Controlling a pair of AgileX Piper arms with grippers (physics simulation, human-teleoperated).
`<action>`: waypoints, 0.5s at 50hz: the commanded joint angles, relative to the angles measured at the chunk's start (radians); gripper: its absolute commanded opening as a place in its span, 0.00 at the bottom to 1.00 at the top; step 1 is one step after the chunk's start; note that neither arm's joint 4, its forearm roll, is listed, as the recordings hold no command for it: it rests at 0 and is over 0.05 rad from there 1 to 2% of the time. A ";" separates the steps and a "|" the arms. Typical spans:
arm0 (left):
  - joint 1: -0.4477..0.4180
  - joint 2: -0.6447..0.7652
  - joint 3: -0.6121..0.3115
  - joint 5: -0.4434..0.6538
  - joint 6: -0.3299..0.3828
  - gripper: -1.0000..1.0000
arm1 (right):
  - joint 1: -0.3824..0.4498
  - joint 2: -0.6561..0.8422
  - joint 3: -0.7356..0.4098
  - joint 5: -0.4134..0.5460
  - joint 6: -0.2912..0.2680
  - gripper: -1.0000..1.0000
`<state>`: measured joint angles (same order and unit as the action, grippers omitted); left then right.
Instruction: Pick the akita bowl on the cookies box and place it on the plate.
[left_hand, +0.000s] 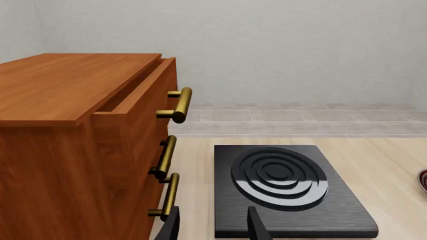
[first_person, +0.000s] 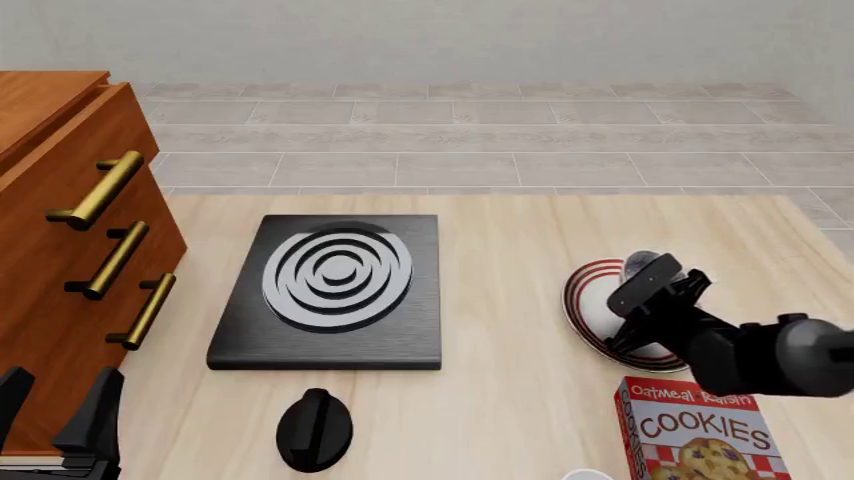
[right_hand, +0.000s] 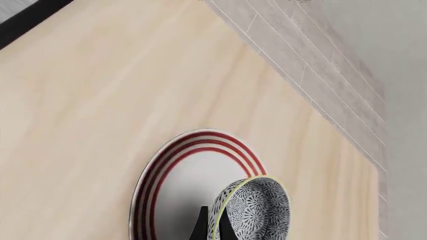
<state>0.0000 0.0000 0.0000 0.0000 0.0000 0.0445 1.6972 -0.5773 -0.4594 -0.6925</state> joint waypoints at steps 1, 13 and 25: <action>0.000 0.000 0.000 0.000 0.000 1.00 | 0.012 0.019 -0.011 -0.014 0.004 0.00; 0.000 0.000 0.000 0.000 0.000 1.00 | 0.049 0.043 0.012 -0.035 -0.007 1.00; 0.000 0.000 0.000 0.000 0.000 1.00 | 0.028 0.012 0.023 -0.025 0.008 1.00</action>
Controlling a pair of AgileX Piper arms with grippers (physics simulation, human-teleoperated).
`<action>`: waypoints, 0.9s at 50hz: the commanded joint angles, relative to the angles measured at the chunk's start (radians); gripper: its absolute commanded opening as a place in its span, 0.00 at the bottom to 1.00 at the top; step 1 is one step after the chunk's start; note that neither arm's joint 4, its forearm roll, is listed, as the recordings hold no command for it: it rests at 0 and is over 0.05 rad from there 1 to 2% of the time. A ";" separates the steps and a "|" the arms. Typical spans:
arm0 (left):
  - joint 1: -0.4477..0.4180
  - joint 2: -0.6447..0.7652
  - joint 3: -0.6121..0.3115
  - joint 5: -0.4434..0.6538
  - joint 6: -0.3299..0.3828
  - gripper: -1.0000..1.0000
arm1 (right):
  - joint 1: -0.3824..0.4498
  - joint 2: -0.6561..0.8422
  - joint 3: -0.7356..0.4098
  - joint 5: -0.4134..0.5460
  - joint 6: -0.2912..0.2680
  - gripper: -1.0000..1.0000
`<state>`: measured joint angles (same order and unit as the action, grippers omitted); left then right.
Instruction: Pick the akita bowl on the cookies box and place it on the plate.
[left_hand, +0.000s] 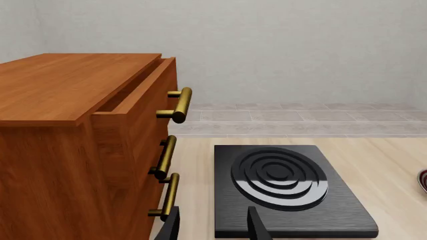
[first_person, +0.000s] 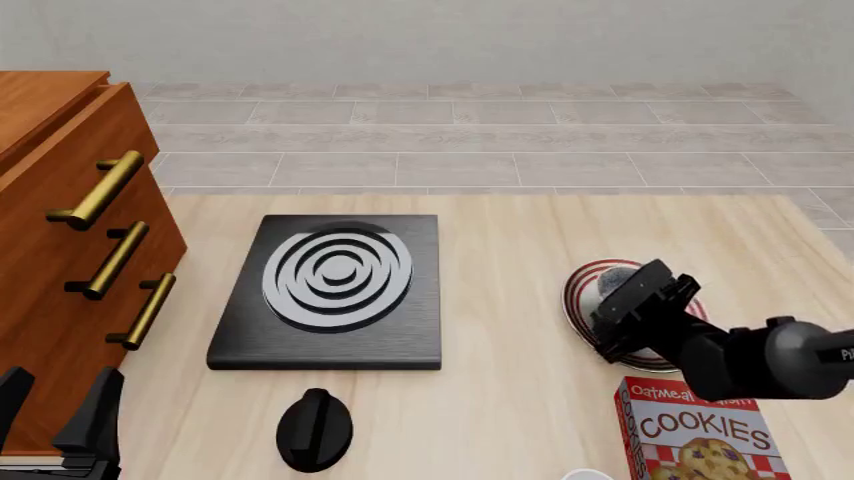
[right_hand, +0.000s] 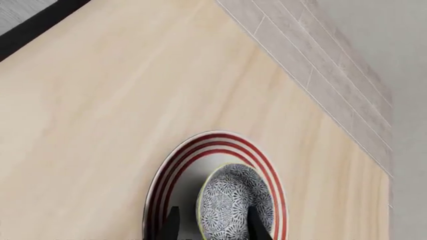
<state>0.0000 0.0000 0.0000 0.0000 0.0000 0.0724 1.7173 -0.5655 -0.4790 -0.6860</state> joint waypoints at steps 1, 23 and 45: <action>0.000 0.000 0.000 0.000 0.000 1.00 | 0.003 -0.010 0.012 -0.004 0.002 1.00; 0.000 0.000 0.000 0.000 0.000 1.00 | 0.002 -0.093 0.035 0.022 0.043 1.00; 0.000 0.000 0.000 0.000 0.000 1.00 | 0.016 -0.281 0.103 0.075 0.083 1.00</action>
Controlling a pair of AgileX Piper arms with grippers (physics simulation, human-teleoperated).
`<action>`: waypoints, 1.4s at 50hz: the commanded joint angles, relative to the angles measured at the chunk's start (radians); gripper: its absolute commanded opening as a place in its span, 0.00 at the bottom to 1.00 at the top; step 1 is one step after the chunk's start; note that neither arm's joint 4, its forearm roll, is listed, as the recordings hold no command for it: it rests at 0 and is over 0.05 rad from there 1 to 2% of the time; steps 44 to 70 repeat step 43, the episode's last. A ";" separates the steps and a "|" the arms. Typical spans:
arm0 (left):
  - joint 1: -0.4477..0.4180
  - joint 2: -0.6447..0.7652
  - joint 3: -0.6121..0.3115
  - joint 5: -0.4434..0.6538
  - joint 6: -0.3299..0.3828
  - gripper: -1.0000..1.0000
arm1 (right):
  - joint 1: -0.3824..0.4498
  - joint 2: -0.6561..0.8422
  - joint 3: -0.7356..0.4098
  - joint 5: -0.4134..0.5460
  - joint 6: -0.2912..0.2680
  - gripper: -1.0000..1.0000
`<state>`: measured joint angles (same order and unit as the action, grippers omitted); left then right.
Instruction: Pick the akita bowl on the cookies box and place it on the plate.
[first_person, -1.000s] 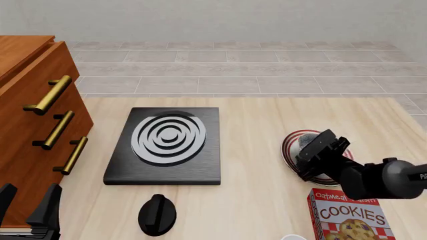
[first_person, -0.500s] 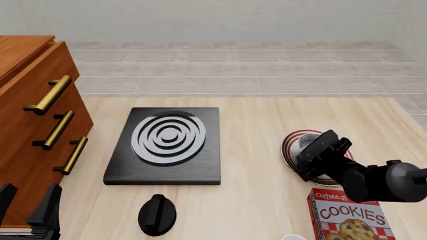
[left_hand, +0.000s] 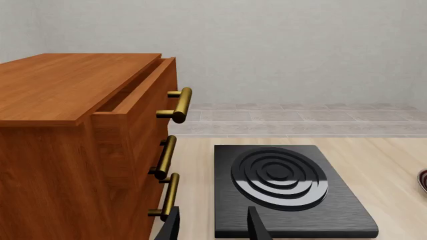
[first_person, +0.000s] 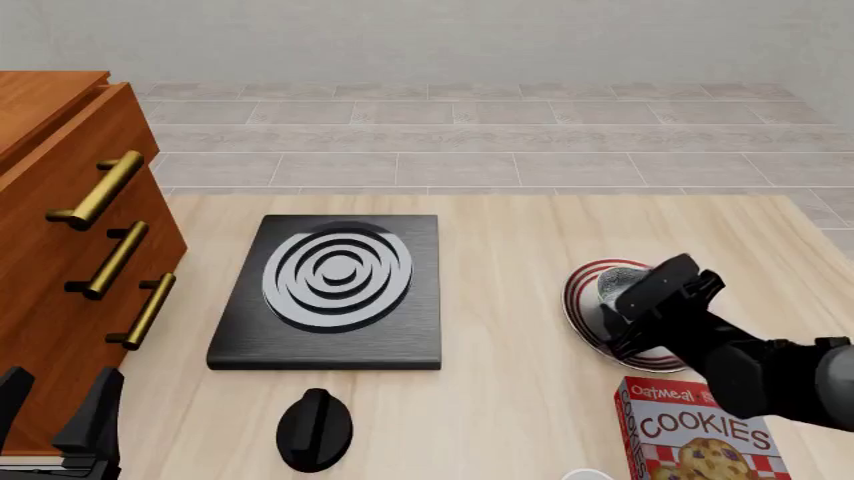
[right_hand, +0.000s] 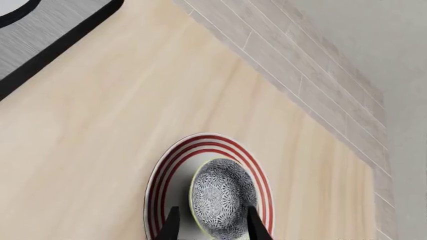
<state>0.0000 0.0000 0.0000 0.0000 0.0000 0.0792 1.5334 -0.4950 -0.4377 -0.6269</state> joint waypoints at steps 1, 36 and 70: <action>0.000 0.000 0.000 0.000 0.000 1.00 | 0.012 -0.105 0.037 0.034 0.028 1.00; 0.000 0.000 0.000 0.000 0.000 1.00 | 0.042 -0.640 0.120 0.302 0.209 1.00; 0.000 0.000 0.000 0.000 0.000 1.00 | 0.042 -0.716 0.126 0.354 0.230 1.00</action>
